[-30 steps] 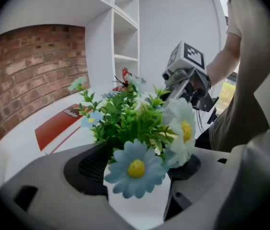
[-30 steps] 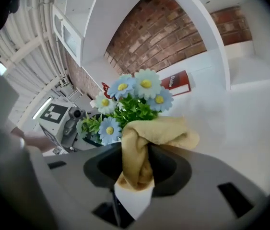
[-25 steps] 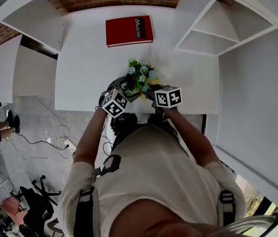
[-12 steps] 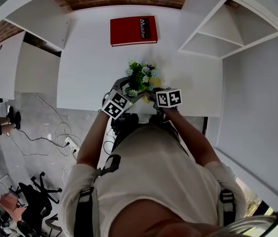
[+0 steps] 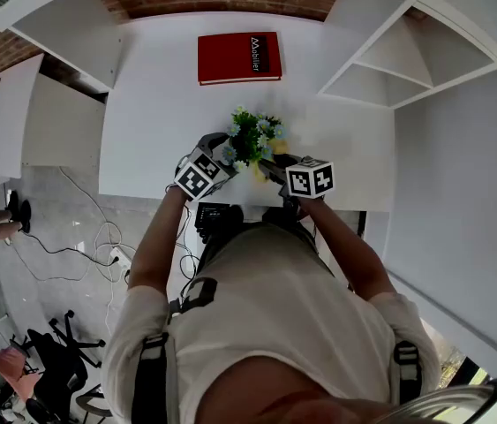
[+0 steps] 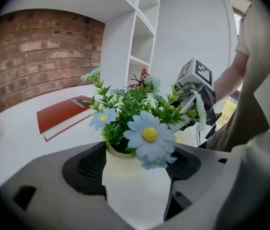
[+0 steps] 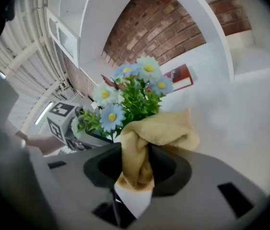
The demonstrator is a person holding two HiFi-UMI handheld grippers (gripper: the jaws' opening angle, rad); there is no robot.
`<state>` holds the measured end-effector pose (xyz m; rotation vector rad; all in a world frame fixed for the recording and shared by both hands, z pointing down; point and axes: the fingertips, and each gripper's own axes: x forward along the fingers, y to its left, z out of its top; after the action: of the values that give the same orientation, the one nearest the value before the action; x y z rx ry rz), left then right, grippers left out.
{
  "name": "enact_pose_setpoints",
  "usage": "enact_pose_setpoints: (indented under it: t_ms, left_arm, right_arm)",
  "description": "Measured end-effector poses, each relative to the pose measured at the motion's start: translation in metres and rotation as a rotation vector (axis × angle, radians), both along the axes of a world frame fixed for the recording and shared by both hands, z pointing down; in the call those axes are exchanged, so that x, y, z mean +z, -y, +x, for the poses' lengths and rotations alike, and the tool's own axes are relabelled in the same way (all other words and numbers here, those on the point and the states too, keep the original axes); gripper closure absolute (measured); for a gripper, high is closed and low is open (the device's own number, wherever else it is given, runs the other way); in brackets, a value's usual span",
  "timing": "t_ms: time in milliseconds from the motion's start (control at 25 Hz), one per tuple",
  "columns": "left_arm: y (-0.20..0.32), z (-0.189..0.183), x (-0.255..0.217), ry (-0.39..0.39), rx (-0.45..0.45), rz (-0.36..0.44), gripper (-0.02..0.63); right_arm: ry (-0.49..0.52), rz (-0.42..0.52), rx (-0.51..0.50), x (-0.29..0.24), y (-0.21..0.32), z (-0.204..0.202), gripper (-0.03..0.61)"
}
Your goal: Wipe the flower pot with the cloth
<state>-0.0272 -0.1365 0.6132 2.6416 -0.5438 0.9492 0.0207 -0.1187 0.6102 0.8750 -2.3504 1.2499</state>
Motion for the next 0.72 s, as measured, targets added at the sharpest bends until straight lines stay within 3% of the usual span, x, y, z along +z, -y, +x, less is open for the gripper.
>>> enact_pose_setpoints:
  t_ms: [160,320,720]
  left_arm:
    - [-0.008,0.003,-0.001,-0.001,-0.014,0.013,0.273]
    - [-0.024,-0.001,0.006,0.014,-0.046,0.010,0.273]
    - [-0.053,0.002,0.013,0.013,-0.094,0.018,0.273]
  right_arm:
    - [0.021,0.023,-0.001,-0.009,0.005,-0.002,0.428]
    - [0.021,-0.030,0.006,0.010,-0.006,0.000,0.428]
    - [-0.109,-0.116,-0.001,0.059,-0.021,0.010,0.430]
